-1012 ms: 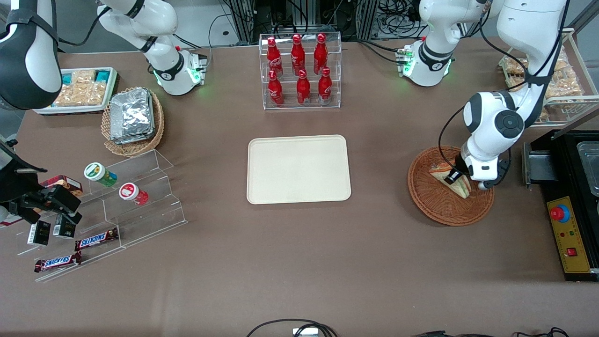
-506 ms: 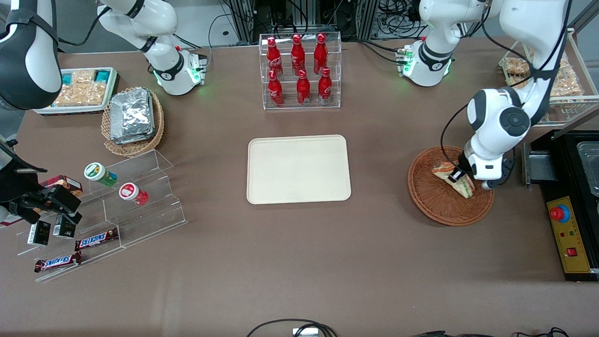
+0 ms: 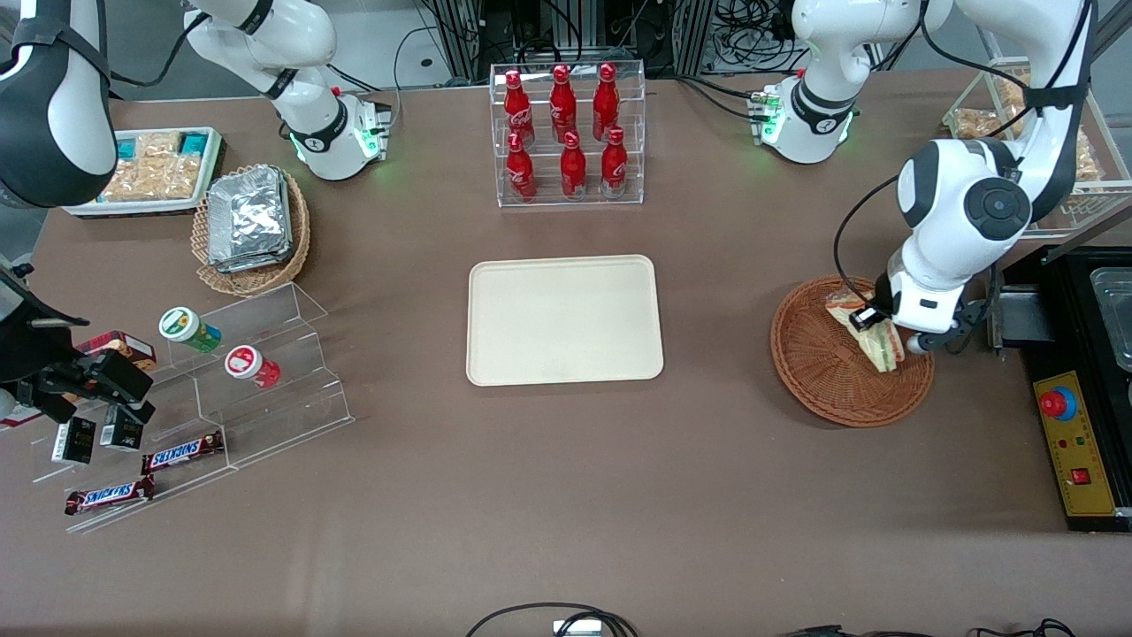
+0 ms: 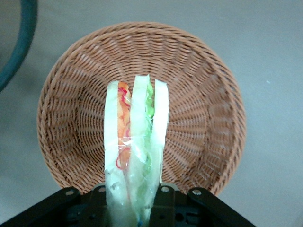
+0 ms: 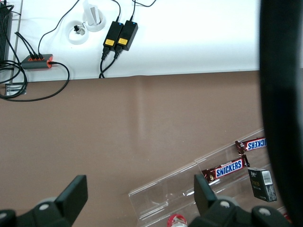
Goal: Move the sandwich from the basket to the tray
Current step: 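Lift the sandwich out of the basket with the left gripper, then carry the sandwich over the beige tray with the left gripper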
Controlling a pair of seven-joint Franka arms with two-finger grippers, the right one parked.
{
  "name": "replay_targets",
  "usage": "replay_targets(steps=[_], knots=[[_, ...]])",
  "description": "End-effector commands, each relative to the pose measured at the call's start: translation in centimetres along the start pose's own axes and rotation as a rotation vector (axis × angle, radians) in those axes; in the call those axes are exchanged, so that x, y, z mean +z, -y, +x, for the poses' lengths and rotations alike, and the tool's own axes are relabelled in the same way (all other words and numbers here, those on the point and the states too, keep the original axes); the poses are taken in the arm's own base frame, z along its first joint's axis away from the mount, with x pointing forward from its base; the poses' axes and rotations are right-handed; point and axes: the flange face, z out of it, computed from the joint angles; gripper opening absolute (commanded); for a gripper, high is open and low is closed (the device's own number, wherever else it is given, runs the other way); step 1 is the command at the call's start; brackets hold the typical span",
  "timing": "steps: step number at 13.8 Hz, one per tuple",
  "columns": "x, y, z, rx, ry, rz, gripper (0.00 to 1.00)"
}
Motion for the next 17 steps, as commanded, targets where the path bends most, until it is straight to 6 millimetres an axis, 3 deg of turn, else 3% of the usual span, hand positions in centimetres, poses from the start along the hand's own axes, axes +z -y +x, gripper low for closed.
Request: replay_targets(steps=[1,3,7,11,17], knots=[[-1.7,-2.5,-0.5,0.113,0.002,0.012,0.00],[-2.3,-5.4,-2.1,0.273,-0.008,0.006,0.00],[-3.7,-13.3,-7.8,0.467,-0.035,-0.015,0.00],[-3.6,-18.2,-12.4,0.589,-0.023,-0.034,0.00],[-2.3,-24.9,-18.2,0.573,0.044,-0.084,0.00]])
